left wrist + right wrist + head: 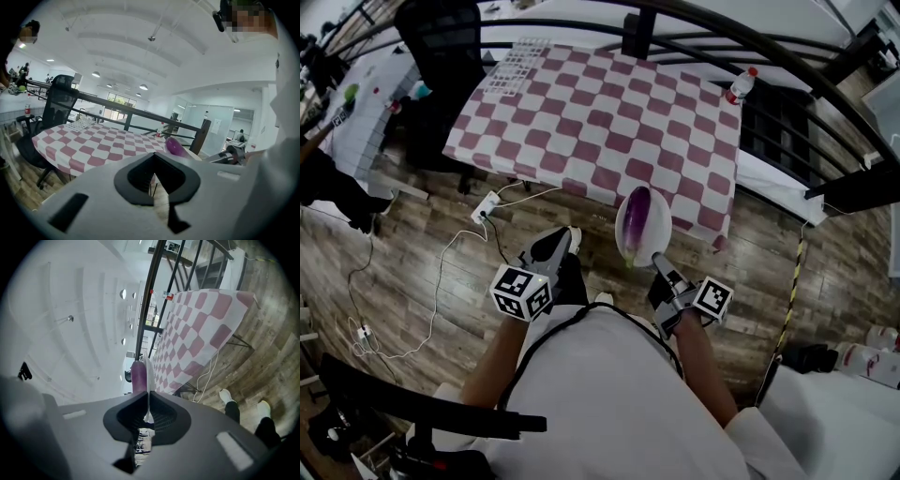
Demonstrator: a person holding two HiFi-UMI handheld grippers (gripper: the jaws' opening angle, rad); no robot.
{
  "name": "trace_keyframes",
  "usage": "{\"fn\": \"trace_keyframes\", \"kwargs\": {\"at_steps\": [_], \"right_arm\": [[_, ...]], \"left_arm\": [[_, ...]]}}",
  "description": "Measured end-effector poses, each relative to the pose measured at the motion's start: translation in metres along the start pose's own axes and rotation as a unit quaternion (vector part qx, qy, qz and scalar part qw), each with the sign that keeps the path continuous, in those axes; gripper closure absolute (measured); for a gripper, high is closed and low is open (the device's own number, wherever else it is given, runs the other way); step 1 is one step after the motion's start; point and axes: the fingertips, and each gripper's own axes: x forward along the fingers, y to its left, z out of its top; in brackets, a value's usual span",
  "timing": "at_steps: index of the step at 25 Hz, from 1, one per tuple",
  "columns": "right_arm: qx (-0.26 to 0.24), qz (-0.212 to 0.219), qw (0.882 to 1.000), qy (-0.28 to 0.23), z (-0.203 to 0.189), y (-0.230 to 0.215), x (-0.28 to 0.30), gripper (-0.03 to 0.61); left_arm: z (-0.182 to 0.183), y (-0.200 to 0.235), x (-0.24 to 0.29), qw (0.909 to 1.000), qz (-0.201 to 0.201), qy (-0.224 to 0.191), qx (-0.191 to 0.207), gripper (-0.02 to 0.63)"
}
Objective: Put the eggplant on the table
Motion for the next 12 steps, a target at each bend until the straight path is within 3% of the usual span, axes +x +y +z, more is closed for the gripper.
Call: {"fn": "trace_keyframes", "kwargs": {"at_steps": [12], "right_arm": [[0.001,0.008,1.000,-0.012,0.041,0.023,0.093,0.557]], "left_arm": [[0.047,0.077,0.067,0.9992,-0.021,0.032,0.005,0.612]]}}
